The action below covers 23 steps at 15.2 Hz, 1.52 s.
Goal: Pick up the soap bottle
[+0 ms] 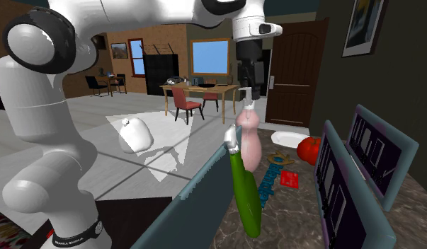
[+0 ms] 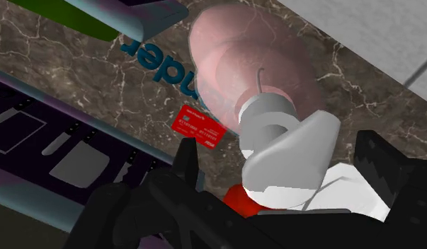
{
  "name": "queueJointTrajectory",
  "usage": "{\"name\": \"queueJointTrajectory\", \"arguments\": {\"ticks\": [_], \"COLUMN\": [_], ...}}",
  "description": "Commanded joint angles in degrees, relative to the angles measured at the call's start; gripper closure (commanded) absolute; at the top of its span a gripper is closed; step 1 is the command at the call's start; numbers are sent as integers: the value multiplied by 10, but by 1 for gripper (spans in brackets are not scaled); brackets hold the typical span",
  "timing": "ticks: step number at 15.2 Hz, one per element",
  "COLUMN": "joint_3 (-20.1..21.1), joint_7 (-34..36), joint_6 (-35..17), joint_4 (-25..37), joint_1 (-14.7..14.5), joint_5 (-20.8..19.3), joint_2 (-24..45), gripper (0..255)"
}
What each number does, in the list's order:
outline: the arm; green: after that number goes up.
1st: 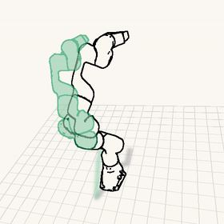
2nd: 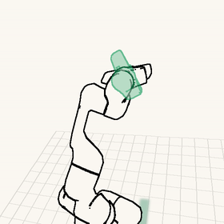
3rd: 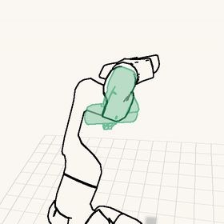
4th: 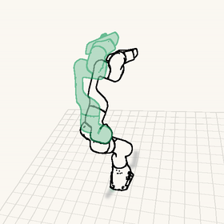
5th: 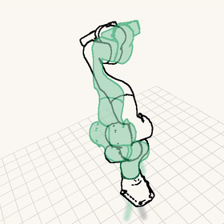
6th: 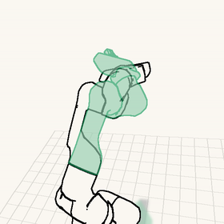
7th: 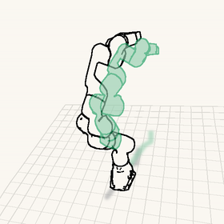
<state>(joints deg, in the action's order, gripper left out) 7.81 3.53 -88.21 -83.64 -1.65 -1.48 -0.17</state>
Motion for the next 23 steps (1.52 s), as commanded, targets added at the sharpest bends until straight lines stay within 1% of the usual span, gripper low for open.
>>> {"name": "queueJointTrajectory", "arguments": {"ticks": [1,10,17,23], "joint_3": [0,0,2,5], "joint_7": [0,0,2,3], "joint_6": [-2,-3,62,127], "joint_4": [-3,-4,92,195], "joint_1": [0,0,-2,-6], "joint_5": [0,0,-5,-11], "joint_2": [-1,-1,29,68], "gripper": [255,255,255,255]}}
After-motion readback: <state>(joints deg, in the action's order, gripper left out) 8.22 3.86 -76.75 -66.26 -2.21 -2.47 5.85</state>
